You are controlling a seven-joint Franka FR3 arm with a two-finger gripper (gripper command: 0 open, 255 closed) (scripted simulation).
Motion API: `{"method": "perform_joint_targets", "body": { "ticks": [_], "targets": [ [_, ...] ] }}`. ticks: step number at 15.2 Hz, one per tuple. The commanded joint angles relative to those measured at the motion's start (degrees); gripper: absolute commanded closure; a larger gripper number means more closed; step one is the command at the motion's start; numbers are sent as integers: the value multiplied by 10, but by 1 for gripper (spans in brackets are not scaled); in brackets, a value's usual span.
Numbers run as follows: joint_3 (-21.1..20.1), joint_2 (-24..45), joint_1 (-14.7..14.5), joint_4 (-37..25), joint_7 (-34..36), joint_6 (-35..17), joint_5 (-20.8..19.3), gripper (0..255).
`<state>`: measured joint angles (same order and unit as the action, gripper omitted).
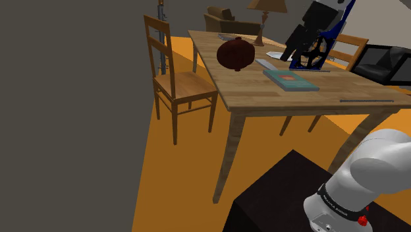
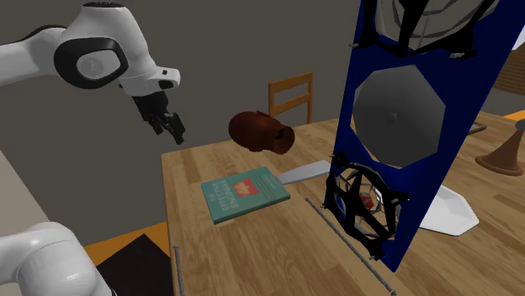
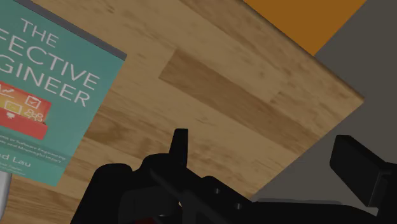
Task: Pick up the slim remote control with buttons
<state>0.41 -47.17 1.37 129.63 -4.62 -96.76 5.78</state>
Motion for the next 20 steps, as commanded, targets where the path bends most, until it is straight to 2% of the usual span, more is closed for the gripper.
{"method": "perform_joint_targets", "body": {
  "ticks": [1,11,20],
  "targets": [
    [0,0,0,0,0,0,0,0],
    [43,204,43,-121,10,-40,-28,0],
    [86,389,75,-273,17,-35,-34,0]
  ]
}}
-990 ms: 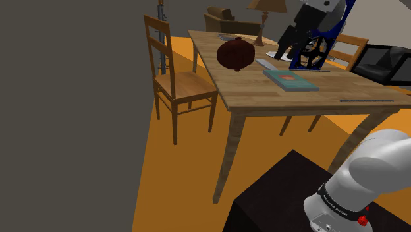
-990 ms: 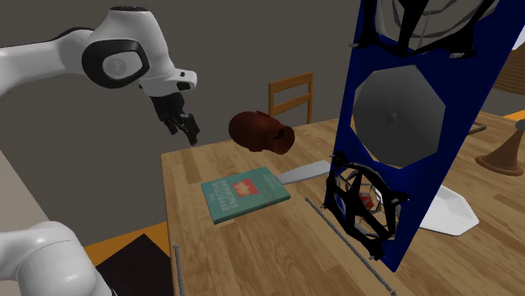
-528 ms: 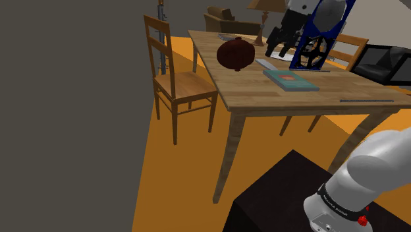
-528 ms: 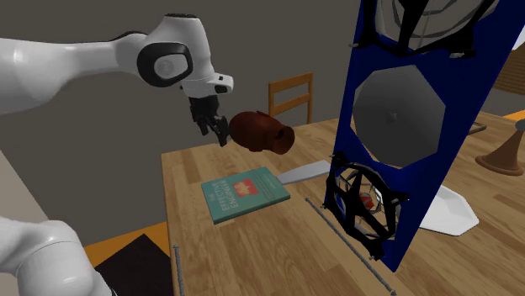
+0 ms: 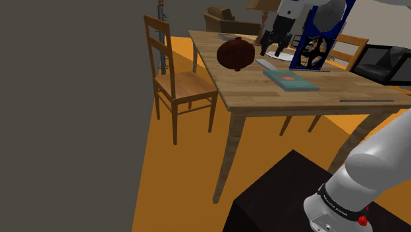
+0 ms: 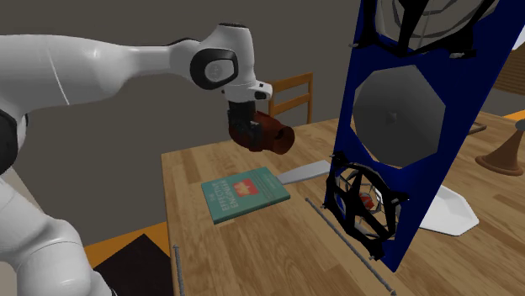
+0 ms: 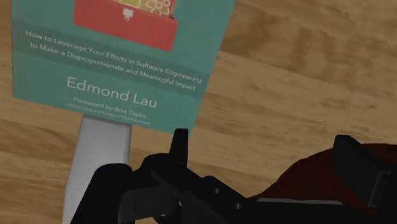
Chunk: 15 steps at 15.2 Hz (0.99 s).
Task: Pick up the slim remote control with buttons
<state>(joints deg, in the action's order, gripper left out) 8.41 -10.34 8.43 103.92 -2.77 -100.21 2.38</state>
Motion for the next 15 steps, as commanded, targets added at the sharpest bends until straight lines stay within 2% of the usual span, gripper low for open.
{"method": "perform_joint_targets", "body": {
  "ticks": [1,8,14,15],
  "targets": [
    [11,42,9,-36,-1,2,1,0],
    [44,197,43,-197,0,40,18,0],
    [66,351,91,-387,4,105,44,0],
    [66,360,94,-399,4,109,46,0]
  ]
}}
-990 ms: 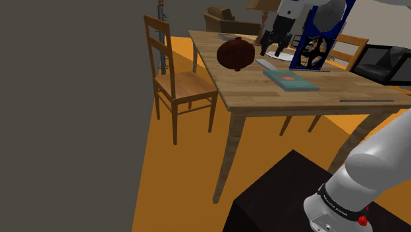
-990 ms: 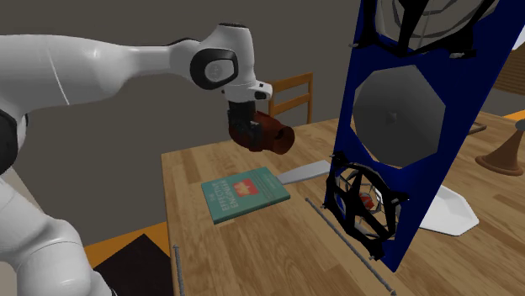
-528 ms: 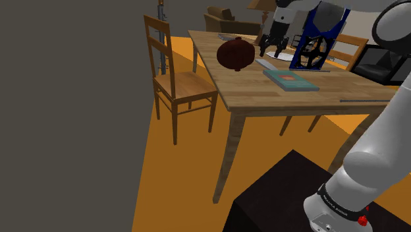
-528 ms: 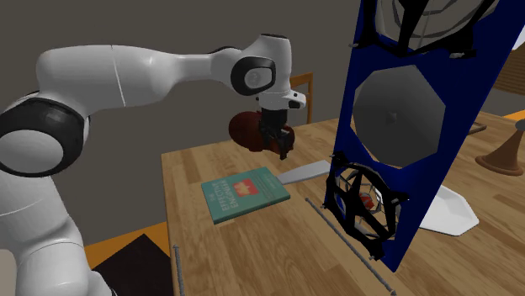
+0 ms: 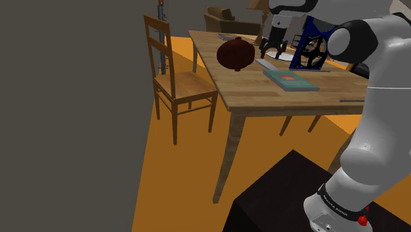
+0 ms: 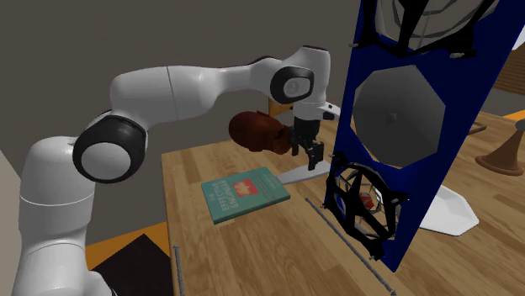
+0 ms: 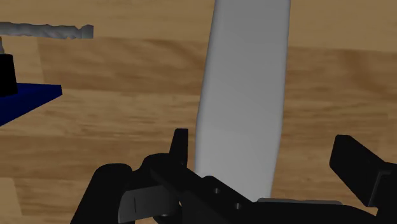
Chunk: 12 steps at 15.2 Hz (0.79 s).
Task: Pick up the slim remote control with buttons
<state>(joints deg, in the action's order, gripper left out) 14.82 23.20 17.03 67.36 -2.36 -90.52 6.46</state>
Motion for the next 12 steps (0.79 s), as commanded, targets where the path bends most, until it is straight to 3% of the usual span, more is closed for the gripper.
{"method": "perform_joint_targets", "body": {
  "ticks": [1,9,10,12],
  "targets": [
    [1,21,7,-20,0,2,4,0],
    [1,7,0,53,-1,-57,1,0],
    [1,7,0,53,-1,-57,1,255],
    [1,7,0,54,-1,-57,1,255]
  ]
}}
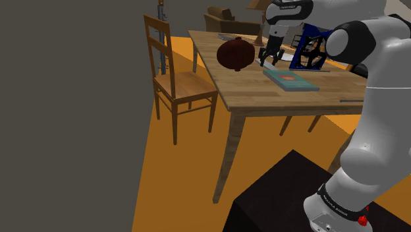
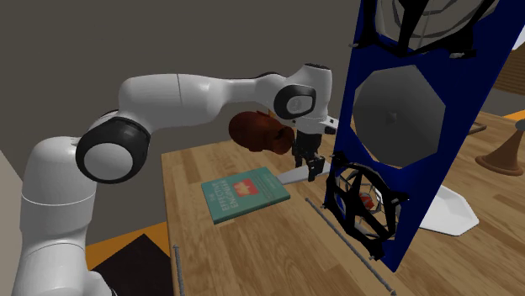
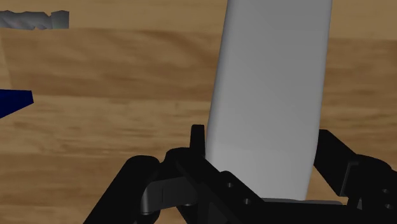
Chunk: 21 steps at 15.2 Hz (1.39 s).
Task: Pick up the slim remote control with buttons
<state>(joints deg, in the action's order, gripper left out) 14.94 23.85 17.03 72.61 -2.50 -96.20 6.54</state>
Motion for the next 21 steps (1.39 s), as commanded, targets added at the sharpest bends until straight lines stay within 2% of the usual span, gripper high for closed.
{"method": "perform_joint_targets", "body": {
  "ticks": [1,7,15,21],
  "targets": [
    [0,0,0,1,0,0,0,255],
    [0,0,0,1,0,0,0,255],
    [0,19,9,-91,1,73,4,255],
    [-1,49,21,-187,3,139,11,255]
  ]
}}
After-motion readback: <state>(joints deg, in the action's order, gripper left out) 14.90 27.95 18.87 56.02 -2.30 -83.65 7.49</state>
